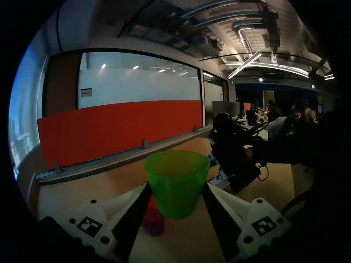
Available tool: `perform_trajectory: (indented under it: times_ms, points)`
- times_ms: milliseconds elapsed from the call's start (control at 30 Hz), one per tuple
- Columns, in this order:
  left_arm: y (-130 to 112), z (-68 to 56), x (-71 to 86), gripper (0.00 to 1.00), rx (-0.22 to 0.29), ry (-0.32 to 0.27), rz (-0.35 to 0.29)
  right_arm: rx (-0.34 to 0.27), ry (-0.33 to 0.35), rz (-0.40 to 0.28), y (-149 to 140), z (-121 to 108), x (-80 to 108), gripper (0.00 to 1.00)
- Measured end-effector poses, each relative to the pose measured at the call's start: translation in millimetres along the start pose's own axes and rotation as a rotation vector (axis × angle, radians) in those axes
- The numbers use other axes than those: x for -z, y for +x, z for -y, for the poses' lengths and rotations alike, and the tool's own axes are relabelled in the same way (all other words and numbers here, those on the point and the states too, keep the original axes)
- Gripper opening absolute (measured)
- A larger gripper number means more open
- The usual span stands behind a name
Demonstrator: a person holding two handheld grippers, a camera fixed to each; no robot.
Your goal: Pour water
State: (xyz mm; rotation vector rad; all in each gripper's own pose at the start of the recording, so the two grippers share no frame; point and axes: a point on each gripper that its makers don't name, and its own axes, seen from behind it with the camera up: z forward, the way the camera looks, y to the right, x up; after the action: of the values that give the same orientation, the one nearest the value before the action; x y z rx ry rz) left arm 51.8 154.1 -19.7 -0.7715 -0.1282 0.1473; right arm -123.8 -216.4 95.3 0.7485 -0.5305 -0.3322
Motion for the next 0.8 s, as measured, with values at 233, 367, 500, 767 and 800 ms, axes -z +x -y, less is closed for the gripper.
perform_trajectory:
  times_ms: [233, 367, 500, 767, 800]
  points:
    - [-1.4, -0.8, -0.6, 0.80, 0.000, -0.001, 0.001, 0.002, -0.001, -0.033, 7.3, 2.6, 3.7, 0.91]
    - [-1.5, -0.4, -0.3, 0.80, 0.001, 0.001, 0.001, -0.004, 0.000, -0.067, 19.3, 6.2, 12.6, 0.91]
    - [1.2, -0.3, -0.2, 0.80, 0.002, 0.002, -0.005, -0.015, 0.003, -0.110, 35.4, 11.4, 26.6, 0.91]
    - [0.3, 1.7, 0.7, 0.80, 0.007, 0.011, -0.009, -0.055, 0.025, -0.192, 67.5, 26.7, 58.6, 0.91]
    - [0.6, 1.3, 1.0, 0.80, 0.009, 0.011, -0.010, -0.058, 0.028, -0.202, 71.6, 29.0, 63.4, 0.91]
